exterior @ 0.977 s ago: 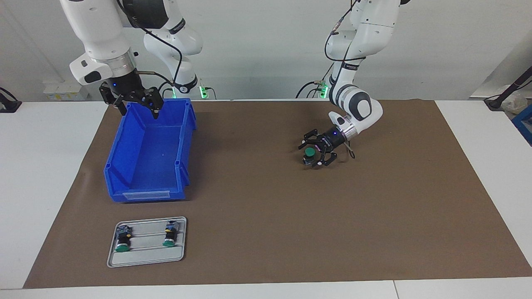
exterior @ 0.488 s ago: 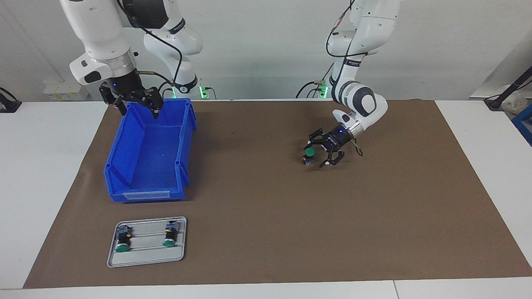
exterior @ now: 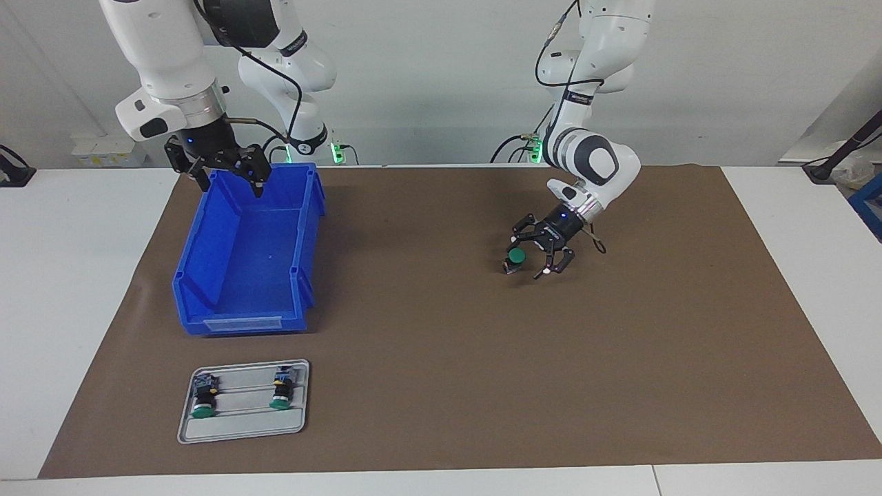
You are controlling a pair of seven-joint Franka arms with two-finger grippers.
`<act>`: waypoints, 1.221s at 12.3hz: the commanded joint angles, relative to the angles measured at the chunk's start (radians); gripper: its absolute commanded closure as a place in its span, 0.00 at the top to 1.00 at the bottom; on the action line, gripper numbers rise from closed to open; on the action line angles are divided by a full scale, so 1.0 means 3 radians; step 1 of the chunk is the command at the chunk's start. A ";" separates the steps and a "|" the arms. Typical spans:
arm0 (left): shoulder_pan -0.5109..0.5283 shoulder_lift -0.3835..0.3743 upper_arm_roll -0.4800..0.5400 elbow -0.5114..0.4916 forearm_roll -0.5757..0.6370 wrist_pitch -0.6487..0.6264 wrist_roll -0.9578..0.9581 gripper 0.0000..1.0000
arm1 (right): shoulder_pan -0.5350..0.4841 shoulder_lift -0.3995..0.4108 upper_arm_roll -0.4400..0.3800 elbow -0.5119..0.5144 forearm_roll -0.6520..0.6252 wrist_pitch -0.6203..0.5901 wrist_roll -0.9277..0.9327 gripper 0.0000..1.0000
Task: Place and press button with both arms
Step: 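Open the left gripper to release the green button on the table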
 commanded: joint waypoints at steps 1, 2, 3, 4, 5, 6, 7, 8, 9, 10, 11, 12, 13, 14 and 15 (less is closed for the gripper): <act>-0.0205 -0.0101 0.0000 -0.0086 -0.0022 0.0228 -0.0058 0.95 | -0.0016 -0.0043 0.0020 -0.0040 -0.0001 0.0044 0.0060 1.00; -0.0220 -0.0127 0.0000 -0.0102 -0.0022 0.0233 -0.0068 0.95 | -0.0016 -0.0043 0.0020 -0.0040 -0.0001 0.0039 0.0060 1.00; -0.0226 -0.0152 0.0000 -0.0107 -0.0022 0.0238 -0.0079 0.95 | -0.0016 -0.0043 0.0020 -0.0040 -0.0001 0.0039 0.0060 1.00; -0.0236 -0.0158 -0.0005 -0.0107 -0.0022 0.0269 -0.0094 0.95 | -0.0016 -0.0043 0.0020 -0.0040 -0.0001 0.0044 0.0060 1.00; -0.0297 -0.0178 -0.0005 -0.0102 -0.0027 0.0289 -0.0160 0.95 | -0.0016 -0.0043 0.0020 -0.0040 -0.0001 0.0044 0.0060 1.00; -0.0358 -0.0229 -0.0005 -0.0092 -0.0027 0.0365 -0.0257 0.95 | -0.0016 -0.0043 0.0020 -0.0040 -0.0001 0.0044 0.0060 1.00; -0.0384 -0.0280 -0.0010 -0.0071 -0.0027 0.0407 -0.0374 0.95 | -0.0016 -0.0043 0.0015 -0.0040 -0.0001 0.0044 0.0060 1.00; -0.0425 -0.0331 -0.0010 -0.0061 -0.0027 0.0412 -0.0477 0.95 | -0.0016 -0.0043 0.0020 -0.0040 -0.0001 0.0044 0.0060 1.00; -0.0430 -0.0357 -0.0010 -0.0051 -0.0027 0.0417 -0.0528 0.95 | -0.0016 -0.0043 0.0020 -0.0040 -0.0001 0.0044 0.0060 1.00; -0.0456 -0.0362 -0.0015 -0.0010 -0.0027 0.0478 -0.0620 0.95 | -0.0016 -0.0043 0.0020 -0.0040 -0.0001 0.0044 0.0060 1.00; -0.0496 -0.0342 -0.0015 0.0091 -0.0027 0.0524 -0.0773 0.95 | -0.0016 -0.0043 0.0020 -0.0040 -0.0001 0.0044 0.0060 1.00; -0.0497 -0.0317 -0.0010 0.0239 -0.0027 0.0540 -0.0967 0.95 | -0.0011 -0.0043 0.0020 -0.0040 -0.0001 0.0044 0.0060 1.00; -0.0497 -0.0276 -0.0010 0.0403 -0.0027 0.0601 -0.1161 0.95 | -0.0016 -0.0043 0.0020 -0.0040 -0.0001 0.0044 0.0060 1.00; -0.0492 -0.0184 -0.0010 0.0582 -0.0027 0.0662 -0.1289 0.95 | -0.0011 -0.0043 0.0020 -0.0040 -0.0001 0.0044 0.0060 1.00; -0.0486 -0.0107 -0.0005 0.0755 -0.0027 0.0723 -0.1513 0.95 | -0.0011 -0.0043 0.0020 -0.0040 -0.0001 0.0044 0.0060 1.00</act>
